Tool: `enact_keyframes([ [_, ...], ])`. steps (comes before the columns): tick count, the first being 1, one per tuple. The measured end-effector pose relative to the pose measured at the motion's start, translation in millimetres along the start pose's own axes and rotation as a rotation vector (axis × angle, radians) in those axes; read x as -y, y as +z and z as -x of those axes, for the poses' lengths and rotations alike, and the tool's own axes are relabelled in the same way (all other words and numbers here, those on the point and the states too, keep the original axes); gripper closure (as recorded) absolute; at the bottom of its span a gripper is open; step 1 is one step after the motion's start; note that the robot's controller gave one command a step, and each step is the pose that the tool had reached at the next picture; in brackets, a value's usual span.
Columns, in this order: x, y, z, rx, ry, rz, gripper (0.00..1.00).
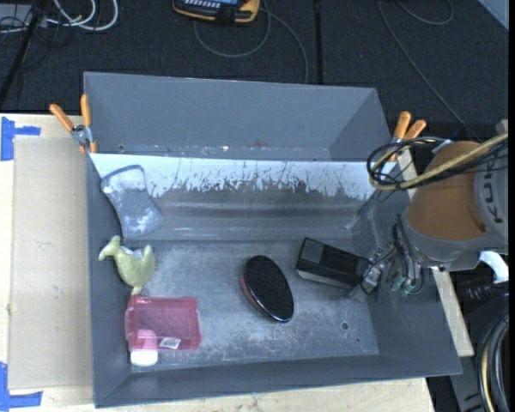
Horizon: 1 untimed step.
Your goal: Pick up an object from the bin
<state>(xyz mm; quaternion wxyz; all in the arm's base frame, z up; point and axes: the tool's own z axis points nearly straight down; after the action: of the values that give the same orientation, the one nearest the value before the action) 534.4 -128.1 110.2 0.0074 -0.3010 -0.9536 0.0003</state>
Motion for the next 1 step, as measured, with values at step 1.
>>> enact_keyframes([
  [1,0.1,-12.2,-0.1,-0.002,0.0,-0.001,1.0],
])
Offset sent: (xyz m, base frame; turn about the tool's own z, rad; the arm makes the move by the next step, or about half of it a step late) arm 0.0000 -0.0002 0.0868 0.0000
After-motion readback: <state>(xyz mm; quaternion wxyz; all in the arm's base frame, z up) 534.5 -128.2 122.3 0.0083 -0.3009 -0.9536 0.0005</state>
